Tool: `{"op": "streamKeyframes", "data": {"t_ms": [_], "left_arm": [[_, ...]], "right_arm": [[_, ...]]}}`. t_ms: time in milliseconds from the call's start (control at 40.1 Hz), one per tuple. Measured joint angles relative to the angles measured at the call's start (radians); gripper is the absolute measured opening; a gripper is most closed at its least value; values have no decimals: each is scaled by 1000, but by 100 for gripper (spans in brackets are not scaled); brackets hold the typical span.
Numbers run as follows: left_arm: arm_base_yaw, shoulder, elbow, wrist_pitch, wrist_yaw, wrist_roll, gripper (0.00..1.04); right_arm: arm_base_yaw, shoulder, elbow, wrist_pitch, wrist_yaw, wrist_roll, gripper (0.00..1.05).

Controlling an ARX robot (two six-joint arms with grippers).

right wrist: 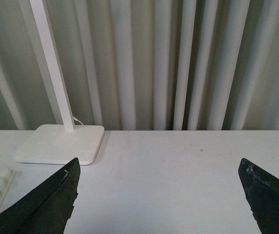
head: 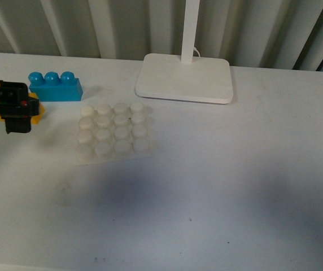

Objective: Insert yellow block into base center

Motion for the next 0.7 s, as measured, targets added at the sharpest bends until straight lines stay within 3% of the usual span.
{"op": "streamKeyframes", "data": {"t_ms": [175, 350, 699], "left_arm": [[-169, -17, 26, -81, -116, -103, 66], [-278, 7, 96, -115, -190, -190, 66], [-339, 107, 173, -121, -241, -270, 66]], "right_arm": [[0, 0, 0, 0, 0, 0, 95], [0, 0, 0, 0, 0, 0, 95], [0, 0, 0, 0, 0, 0, 95]]}}
